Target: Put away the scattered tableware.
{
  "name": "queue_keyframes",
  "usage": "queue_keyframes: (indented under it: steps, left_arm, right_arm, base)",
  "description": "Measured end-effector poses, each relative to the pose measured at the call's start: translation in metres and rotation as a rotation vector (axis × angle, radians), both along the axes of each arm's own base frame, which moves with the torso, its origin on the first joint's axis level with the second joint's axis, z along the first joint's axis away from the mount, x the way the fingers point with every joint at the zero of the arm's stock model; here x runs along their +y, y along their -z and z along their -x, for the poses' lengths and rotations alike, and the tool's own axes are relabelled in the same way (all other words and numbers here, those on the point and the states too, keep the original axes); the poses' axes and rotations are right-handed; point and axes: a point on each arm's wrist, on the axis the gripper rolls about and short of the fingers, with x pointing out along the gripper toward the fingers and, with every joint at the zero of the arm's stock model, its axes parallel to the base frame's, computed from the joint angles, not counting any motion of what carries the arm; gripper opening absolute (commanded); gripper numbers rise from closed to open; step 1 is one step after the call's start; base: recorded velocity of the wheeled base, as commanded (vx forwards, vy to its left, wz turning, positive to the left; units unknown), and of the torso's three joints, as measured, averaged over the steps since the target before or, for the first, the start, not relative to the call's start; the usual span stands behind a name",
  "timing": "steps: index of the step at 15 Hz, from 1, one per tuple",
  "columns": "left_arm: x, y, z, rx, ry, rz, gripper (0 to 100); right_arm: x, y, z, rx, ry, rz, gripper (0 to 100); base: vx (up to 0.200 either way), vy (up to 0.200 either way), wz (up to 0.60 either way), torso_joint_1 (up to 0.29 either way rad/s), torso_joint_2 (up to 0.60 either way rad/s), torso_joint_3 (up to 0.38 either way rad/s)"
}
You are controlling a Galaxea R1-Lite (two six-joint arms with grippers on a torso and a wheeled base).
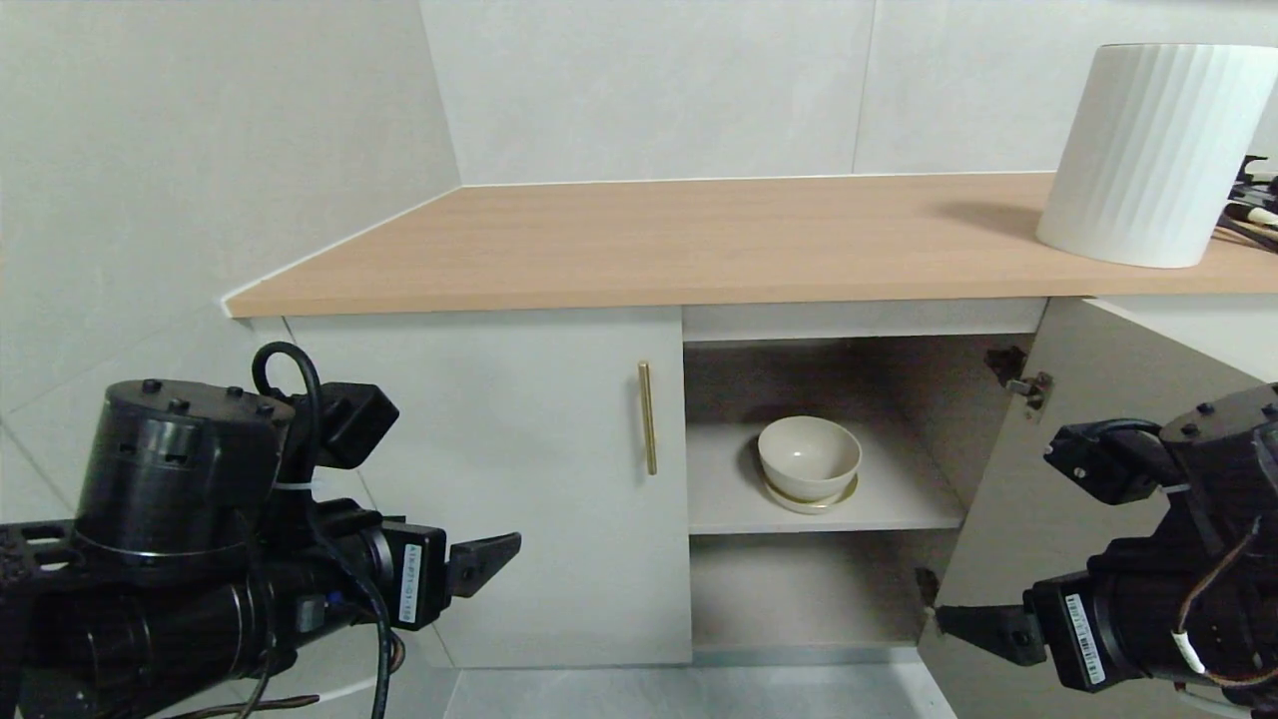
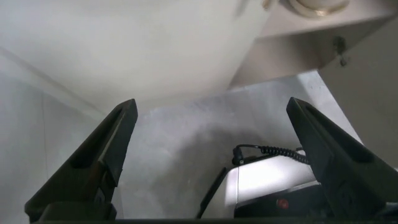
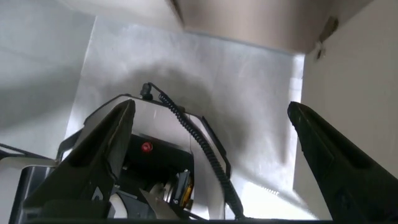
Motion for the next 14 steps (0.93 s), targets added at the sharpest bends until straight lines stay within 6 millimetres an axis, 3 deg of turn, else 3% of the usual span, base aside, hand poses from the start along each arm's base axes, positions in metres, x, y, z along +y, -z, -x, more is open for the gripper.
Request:
queue_keyframes:
  steps: [7, 14]
  left_arm:
    - [-0.0017, 0.0021, -0.0020, 0.008, 0.002, -0.005, 100]
    - [-0.0020, 0.0038, -0.0026, 0.015, 0.003, -0.008, 100]
  right_arm:
    - [-0.0009, 0.0033, 0.0011, 0.002, -0.015, 0.022, 100]
    - [-0.0008, 0.0058, 0.0010, 0.011, -0.017, 0.027, 100]
  base:
    - [-0.200, 0.000, 0.00, 0.000, 0.00, 0.001]
    - [0.000, 0.000, 0.00, 0.000, 0.00, 0.000]
